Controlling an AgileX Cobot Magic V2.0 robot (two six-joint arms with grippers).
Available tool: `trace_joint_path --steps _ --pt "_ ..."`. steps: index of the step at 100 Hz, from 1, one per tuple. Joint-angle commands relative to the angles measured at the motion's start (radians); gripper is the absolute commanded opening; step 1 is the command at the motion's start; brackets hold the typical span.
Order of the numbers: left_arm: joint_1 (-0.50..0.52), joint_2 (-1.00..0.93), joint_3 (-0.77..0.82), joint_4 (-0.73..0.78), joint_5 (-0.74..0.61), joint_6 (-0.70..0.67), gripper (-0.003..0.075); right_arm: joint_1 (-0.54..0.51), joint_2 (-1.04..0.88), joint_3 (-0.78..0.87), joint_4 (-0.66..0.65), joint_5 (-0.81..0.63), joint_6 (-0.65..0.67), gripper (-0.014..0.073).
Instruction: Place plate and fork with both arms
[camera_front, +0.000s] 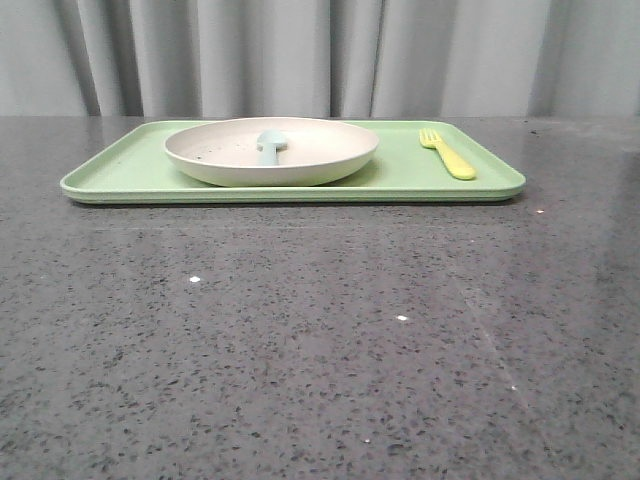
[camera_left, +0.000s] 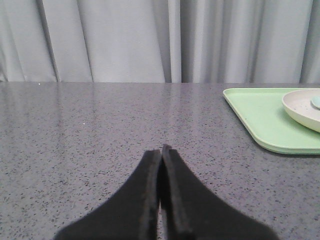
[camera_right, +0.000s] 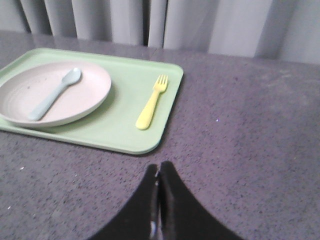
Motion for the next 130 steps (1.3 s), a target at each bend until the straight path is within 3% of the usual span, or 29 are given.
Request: trace_joint_path --steps 1,10,54,87,130 --pt "0.0 -0.033 0.014 0.001 -0.076 -0.005 -0.002 -0.06 -0.018 0.032 -0.019 -0.208 -0.003 -0.0055" --pt "0.0 -0.033 0.014 0.001 -0.076 -0.005 -0.002 -0.119 -0.04 0.096 -0.019 -0.287 -0.003 -0.0055" --pt "0.0 -0.033 0.014 0.001 -0.076 -0.005 -0.002 -0.302 -0.276 0.398 -0.011 -0.414 -0.003 -0.0055" --pt "0.0 -0.033 0.014 0.001 -0.076 -0.005 -0.002 -0.308 -0.49 0.512 0.001 -0.348 -0.003 -0.0055" --pt "0.0 -0.033 0.014 0.001 -0.076 -0.005 -0.002 -0.31 -0.489 0.512 0.001 -0.354 -0.003 -0.0055"
